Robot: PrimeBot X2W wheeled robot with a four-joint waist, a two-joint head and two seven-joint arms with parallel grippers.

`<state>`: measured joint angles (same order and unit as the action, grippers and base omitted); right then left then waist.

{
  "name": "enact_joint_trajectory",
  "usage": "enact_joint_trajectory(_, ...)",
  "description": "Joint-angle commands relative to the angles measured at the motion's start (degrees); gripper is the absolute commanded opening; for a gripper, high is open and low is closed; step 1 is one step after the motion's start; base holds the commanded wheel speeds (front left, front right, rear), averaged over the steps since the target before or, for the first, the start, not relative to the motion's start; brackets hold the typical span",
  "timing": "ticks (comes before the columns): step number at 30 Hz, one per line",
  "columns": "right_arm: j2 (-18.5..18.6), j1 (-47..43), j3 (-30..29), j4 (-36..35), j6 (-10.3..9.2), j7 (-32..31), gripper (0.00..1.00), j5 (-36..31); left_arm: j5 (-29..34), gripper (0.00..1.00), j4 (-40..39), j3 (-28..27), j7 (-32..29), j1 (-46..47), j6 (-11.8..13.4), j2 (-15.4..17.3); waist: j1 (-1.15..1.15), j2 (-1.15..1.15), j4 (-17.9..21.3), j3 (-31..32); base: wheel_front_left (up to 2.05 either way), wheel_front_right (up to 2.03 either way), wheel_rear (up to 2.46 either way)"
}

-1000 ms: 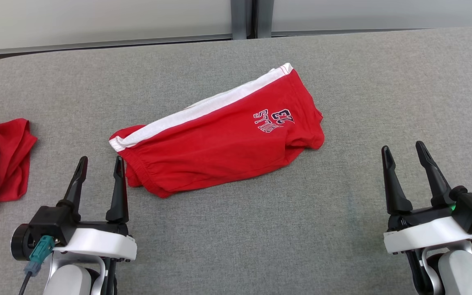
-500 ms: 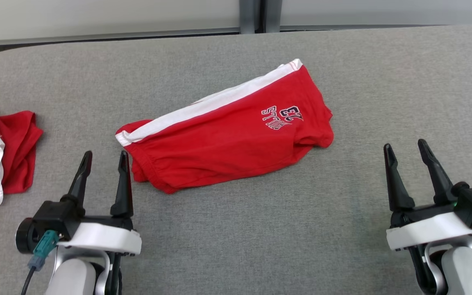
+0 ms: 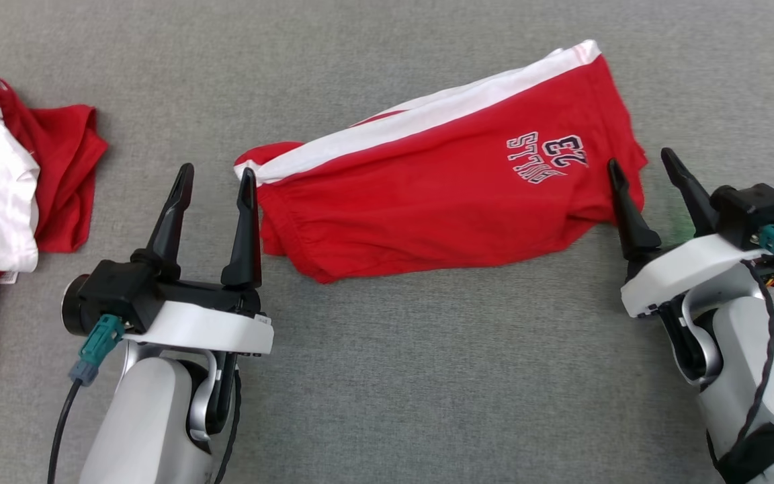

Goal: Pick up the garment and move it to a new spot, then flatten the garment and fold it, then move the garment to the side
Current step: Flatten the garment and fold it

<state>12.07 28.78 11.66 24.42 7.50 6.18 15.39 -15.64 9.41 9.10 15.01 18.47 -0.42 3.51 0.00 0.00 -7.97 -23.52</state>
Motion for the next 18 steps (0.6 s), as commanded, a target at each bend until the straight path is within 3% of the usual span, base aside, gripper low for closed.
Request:
enact_joint_trajectory(1, 0.2, 2.1, 0.9, 3.6, -0.02, -1.2, 1.00, 0.8, 0.4, 1.00, 0.0, -0.1, 0.2, 1.3, -0.3, 0.0, 0.00, 0.00, -1.8, -1.5, 0.00, 0.00, 0.00)
enact_joint_trajectory(6, -1.0, 3.7, 2.0, 9.2, -0.02, -3.0, 1.00, 2.2, 0.4, 1.00, -0.2, -0.6, 0.2, 1.7, -0.4, -0.3, 0.00, 0.00, -2.0, -1.6, 0.00, 0.00, 0.00)
enact_joint_trajectory(7, -1.4, 3.9, 2.4, 10.2, -0.02, -3.3, 0.53, 2.8, 0.2, 1.00, -0.2, -0.7, 0.2, 1.7, -0.5, -0.4, 0.00, 0.00, -1.9, -1.6, 0.00, 0.00, 0.00)
enact_joint_trajectory(8, -1.7, 4.0, 2.8, 10.7, -0.02, -3.0, 0.31, 3.2, 0.0, 1.00, -0.2, -0.8, 0.2, 1.7, -0.6, -0.4, 0.00, 0.00, -1.8, -1.5, 0.00, 0.00, 0.00)
enact_joint_trajectory(9, -2.0, 3.9, 3.0, 11.2, -0.01, -2.8, 0.00, 3.8, 0.2, 1.00, -0.3, -0.9, 0.2, 1.7, -0.5, -0.4, 0.00, 0.00, -1.6, -1.5, 0.00, 0.00, 0.00)
enact_joint_trajectory(18, -1.5, -2.2, 4.1, 10.3, -0.03, 4.5, 0.00, 6.6, 0.7, 1.00, 1.1, -2.4, 0.2, -0.4, -1.2, -0.5, 0.00, 0.00, 1.1, 1.2, 0.00, 0.00, 0.00)
